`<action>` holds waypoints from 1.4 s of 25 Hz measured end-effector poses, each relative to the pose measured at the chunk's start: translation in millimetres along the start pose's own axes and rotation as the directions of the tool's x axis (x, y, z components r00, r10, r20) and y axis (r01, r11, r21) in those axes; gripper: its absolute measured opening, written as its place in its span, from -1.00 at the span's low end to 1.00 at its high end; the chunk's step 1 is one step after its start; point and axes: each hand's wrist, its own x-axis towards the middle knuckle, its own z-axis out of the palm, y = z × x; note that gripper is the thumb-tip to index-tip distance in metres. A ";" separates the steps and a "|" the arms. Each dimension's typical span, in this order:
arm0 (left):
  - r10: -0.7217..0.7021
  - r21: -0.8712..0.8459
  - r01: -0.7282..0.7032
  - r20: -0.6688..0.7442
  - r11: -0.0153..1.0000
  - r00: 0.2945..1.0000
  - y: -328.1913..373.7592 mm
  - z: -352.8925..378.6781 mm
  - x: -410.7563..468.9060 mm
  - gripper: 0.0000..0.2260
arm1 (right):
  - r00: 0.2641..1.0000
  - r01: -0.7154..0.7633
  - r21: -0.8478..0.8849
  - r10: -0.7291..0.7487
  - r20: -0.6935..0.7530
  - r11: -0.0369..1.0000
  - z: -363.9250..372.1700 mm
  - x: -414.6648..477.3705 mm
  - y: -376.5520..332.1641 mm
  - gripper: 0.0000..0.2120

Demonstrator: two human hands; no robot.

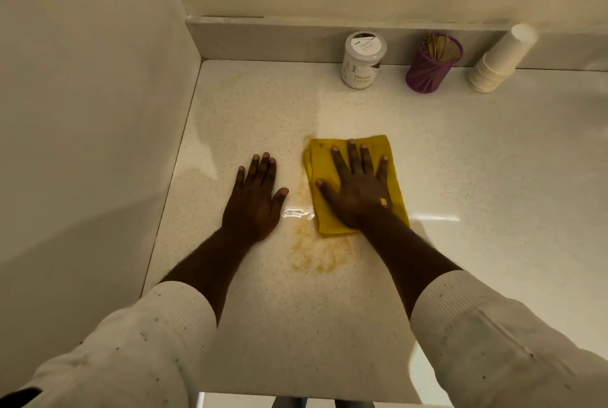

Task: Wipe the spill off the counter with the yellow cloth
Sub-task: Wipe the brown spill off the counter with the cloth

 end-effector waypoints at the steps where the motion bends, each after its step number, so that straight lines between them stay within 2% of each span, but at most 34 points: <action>1: 0.002 -0.004 -0.002 0.000 1.000 1.000 -0.4 0.1 0.0 -0.37 | 1.000 0.007 -0.004 -0.007 -0.006 1.000 1.7 -7.0 -1.3 -0.16; 12: -0.006 0.039 0.006 0.017 0.999 1.000 2.6 -7.3 -23.3 -0.35 | 0.996 -0.091 -0.011 0.091 -0.002 0.996 4.6 -99.9 5.2 -0.19; 19: 0.010 0.051 -0.012 0.045 0.999 0.999 0.7 -5.4 -49.1 -0.30 | 0.996 0.049 -0.018 -0.050 -0.077 0.999 28.1 -131.8 -47.1 -0.16; 23: 0.009 0.042 -0.010 0.029 0.999 1.000 -1.5 -7.4 -41.1 -0.27 | 0.991 0.097 -0.010 -0.098 -0.092 0.995 31.5 -121.8 -68.5 -0.15; 35: -0.016 0.016 0.016 -0.006 1.000 1.000 -26.4 -17.7 3.9 -0.27 | 0.994 0.093 0.013 -0.092 -0.062 0.996 16.8 -19.6 -82.7 -0.19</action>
